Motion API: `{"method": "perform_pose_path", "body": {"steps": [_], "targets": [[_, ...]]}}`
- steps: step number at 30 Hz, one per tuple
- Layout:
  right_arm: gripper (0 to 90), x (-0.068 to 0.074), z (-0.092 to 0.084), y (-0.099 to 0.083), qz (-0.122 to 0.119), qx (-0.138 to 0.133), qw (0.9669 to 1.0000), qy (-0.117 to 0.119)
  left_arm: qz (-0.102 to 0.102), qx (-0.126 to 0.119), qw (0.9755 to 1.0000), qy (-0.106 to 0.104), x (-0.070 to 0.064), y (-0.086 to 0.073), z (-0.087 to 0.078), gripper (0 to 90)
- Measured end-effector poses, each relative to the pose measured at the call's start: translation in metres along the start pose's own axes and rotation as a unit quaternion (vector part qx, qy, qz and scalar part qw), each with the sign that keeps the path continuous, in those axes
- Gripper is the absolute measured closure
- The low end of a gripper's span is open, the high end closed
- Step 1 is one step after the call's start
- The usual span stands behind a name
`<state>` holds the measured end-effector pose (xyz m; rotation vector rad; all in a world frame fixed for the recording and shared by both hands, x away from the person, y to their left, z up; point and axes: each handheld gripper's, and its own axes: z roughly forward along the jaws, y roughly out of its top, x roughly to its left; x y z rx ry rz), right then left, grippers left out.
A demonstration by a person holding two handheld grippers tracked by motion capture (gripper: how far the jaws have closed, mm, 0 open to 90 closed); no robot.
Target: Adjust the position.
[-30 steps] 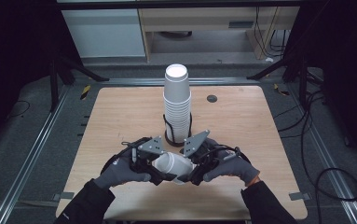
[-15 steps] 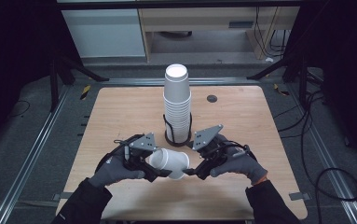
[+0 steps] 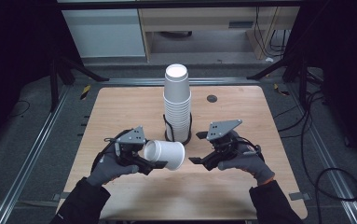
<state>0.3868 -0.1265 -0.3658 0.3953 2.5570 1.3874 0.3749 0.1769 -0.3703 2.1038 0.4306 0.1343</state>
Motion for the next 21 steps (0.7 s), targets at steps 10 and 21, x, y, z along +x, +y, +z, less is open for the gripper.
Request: {"method": "perform_pose_path", "body": {"steps": [10, 21], "targets": [[15.3, -0.008, -0.011, -0.009, 0.058, -0.064, 0.9941, -0.066, -0.018, -0.036, 0.999, 0.02, 0.007, -0.005, -0.007, 20.5], [16.2, -0.007, -0.016, -0.016, 0.063, -0.063, 0.9926, -0.082, -0.028, -0.081, 0.9961, 0.022, 0.009, -0.006, -0.015, 20.4]]}}
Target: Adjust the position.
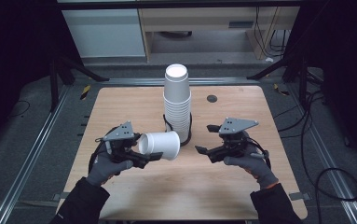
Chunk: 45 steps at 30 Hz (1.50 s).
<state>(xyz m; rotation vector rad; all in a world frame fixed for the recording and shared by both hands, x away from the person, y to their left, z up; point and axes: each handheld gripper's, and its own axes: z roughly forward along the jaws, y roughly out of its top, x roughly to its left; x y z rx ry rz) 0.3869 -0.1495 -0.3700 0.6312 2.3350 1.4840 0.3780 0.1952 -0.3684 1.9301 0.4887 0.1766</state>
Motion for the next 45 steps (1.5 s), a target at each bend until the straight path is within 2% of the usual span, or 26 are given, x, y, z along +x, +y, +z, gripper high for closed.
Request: {"method": "perform_pose_path", "body": {"steps": [1, 3, 5, 6, 8, 12, 16, 17, 22, 23, 28, 29, 32, 33, 37, 40, 45], "targets": [[15.4, -0.001, 0.0, -0.001, 0.004, 0.0, 1.0, 0.001, -0.001, -0.012, 0.9999, -0.002, 0.0, 0.0, -0.003, 20.4], [14.3, -0.001, -0.001, -0.002, 0.007, 0.001, 1.0, 0.0, -0.002, -0.015, 0.9999, -0.002, 0.001, 0.001, -0.003, 20.4], [10.5, -0.002, -0.002, -0.003, 0.016, -0.007, 0.9997, 0.015, -0.002, -0.019, 0.9998, -0.002, 0.001, 0.001, -0.005, 20.4], [8.2, -0.002, -0.004, -0.004, 0.019, -0.018, 0.9991, 0.034, -0.001, -0.023, 0.9997, -0.003, 0.001, 0.001, -0.006, 20.4], [6.2, -0.002, -0.005, -0.003, 0.024, -0.023, 0.998, 0.054, -0.001, -0.026, 0.9996, -0.005, 0.001, 0.001, -0.006, 20.4], [5.1, 0.0, -0.005, -0.002, 0.022, -0.025, 0.9977, 0.059, -0.003, -0.04, 0.9991, -0.015, 0.0, 0.001, -0.007, 20.4], [5.3, 0.004, -0.004, -0.002, 0.017, -0.029, 0.9958, 0.085, -0.001, -0.045, 0.9987, -0.022, -0.001, 0.002, -0.007, 20.4], [5.3, 0.004, -0.004, -0.002, 0.017, -0.03, 0.9953, 0.091, 0.0, -0.049, 0.9983, -0.03, -0.002, 0.002, -0.006, 20.5], [5.7, 0.008, -0.003, 0.0, 0.015, -0.035, 0.9935, 0.107, 0.01, -0.05, 0.9978, -0.043, -0.006, 0.003, -0.003, 20.5], [5.3, 0.011, -0.002, 0.0, 0.013, -0.033, 0.9927, 0.115, 0.011, -0.053, 0.9972, -0.052, -0.008, 0.003, -0.002, 20.5], [4.3, 0.014, 0.001, 0.002, 0.021, -0.028, 0.9909, 0.13, 0.014, -0.058, 0.996, -0.067, -0.011, 0.005, -0.001, 20.5], [4.0, 0.016, 0.002, 0.002, 0.022, -0.027, 0.9896, 0.139, 0.017, -0.059, 0.9953, -0.074, -0.013, 0.005, 0.0, 20.5], [4.2, 0.018, 0.003, 0.003, 0.022, -0.024, 0.9886, 0.147, 0.021, -0.057, 0.995, -0.08, -0.014, 0.006, 0.001, 20.5], [4.6, 0.019, 0.005, 0.003, 0.019, -0.021, 0.9867, 0.16, 0.022, -0.056, 0.9945, -0.085, -0.016, 0.006, 0.001, 20.5], [6.2, 0.022, 0.009, 0.002, 0.009, -0.014, 0.9853, 0.17, 0.025, -0.055, 0.9942, -0.089, -0.017, 0.006, 0.003, 20.5], [6.6, 0.023, 0.01, 0.003, 0.01, -0.015, 0.9846, 0.174, 0.027, -0.053, 0.9938, -0.093, -0.018, 0.007, 0.005, 20.5], [7.2, 0.025, 0.011, 0.003, 0.013, -0.024, 0.9816, 0.189, 0.028, -0.053, 0.9933, -0.099, -0.02, 0.007, 0.008, 20.5]]}}
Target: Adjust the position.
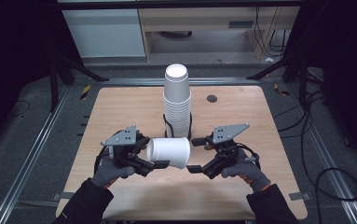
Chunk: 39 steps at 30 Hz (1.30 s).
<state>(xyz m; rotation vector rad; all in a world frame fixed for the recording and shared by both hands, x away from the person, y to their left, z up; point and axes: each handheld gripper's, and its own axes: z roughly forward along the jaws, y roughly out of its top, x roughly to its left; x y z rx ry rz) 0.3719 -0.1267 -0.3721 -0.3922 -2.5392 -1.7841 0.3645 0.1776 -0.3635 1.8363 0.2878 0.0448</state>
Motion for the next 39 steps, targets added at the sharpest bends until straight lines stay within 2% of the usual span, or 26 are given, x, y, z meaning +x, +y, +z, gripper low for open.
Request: {"method": "perform_pose_path", "body": {"steps": [5, 20, 39], "targets": [[7.2, 0.0, 0.001, 0.001, 0.002, -0.006, 1.0, 0.007, 0.002, 0.0, 1.0, -0.005, -0.001, 0.0, 0.002, 20.5], [7.5, 0.003, 0.009, 0.0, -0.006, 0.01, 0.9998, 0.016, 0.011, 0.004, 0.9997, -0.022, -0.006, 0.001, 0.01, 20.6], [6.7, 0.004, 0.015, -0.002, -0.007, 0.017, 0.9993, 0.032, 0.02, 0.003, 0.9993, -0.031, -0.012, 0.001, 0.017, 21.0]]}}
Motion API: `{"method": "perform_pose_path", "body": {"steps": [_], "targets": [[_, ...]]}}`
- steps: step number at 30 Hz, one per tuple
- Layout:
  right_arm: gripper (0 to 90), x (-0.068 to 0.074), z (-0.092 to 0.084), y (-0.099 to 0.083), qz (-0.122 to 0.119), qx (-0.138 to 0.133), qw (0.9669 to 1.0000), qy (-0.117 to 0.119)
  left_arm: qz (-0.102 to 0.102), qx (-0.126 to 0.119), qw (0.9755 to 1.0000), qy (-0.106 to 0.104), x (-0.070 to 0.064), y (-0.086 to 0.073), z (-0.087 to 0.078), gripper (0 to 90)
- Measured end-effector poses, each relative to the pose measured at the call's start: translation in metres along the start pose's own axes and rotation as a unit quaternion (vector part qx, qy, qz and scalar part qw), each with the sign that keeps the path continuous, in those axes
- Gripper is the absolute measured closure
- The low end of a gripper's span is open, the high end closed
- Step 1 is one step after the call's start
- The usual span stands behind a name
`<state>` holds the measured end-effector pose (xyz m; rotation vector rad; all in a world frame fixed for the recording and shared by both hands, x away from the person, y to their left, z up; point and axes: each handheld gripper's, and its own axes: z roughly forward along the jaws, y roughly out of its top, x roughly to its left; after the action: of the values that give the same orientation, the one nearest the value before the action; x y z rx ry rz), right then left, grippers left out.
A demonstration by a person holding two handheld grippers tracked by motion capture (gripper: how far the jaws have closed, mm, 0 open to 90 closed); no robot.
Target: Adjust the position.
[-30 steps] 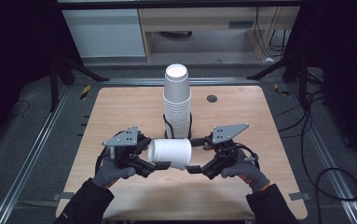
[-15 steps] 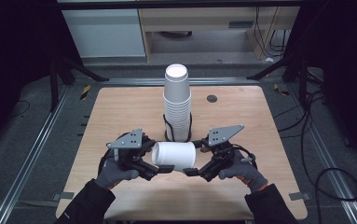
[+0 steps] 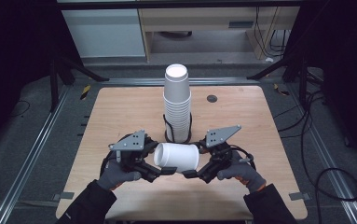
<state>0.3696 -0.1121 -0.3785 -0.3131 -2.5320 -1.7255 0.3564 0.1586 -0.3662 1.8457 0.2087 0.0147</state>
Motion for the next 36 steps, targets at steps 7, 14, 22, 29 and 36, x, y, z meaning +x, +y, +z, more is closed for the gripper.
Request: {"method": "perform_pose_path", "body": {"steps": [7, 14, 22, 29, 36], "targets": [[6.9, -0.0005, -0.0003, -0.0002, 0.001, 0.001, 1.0, 0.0, -0.002, -0.001, 1.0, -0.001, 0.0008, -0.0006, 0.0, 21.3], [7.5, -0.0008, -0.0002, -0.0005, 0.001, 0.005, 1.0, 0.0, -0.003, 0.003, 1.0, -0.002, 0.0013, -0.0013, 0.0007, 21.6], [5.4, -0.0007, 0.0013, -0.0003, 0.005, 0.001, 1.0, -0.005, -0.007, -0.004, 1.0, -0.003, 0.0019, -0.0013, 0.0006, 21.6], [4.7, 0.0003, 0.003, 0.0001, 0.004, 0.002, 1.0, -0.002, -0.01, -0.012, 0.9998, -0.008, 0.0013, -0.0011, 0.0018, 21.5], [7.5, 0.0007, 0.005, -0.0009, 0.001, 0.006, 0.9999, 0.009, -0.008, -0.009, 0.9998, -0.014, 0.0002, -0.0023, 0.0051, 21.5]]}}
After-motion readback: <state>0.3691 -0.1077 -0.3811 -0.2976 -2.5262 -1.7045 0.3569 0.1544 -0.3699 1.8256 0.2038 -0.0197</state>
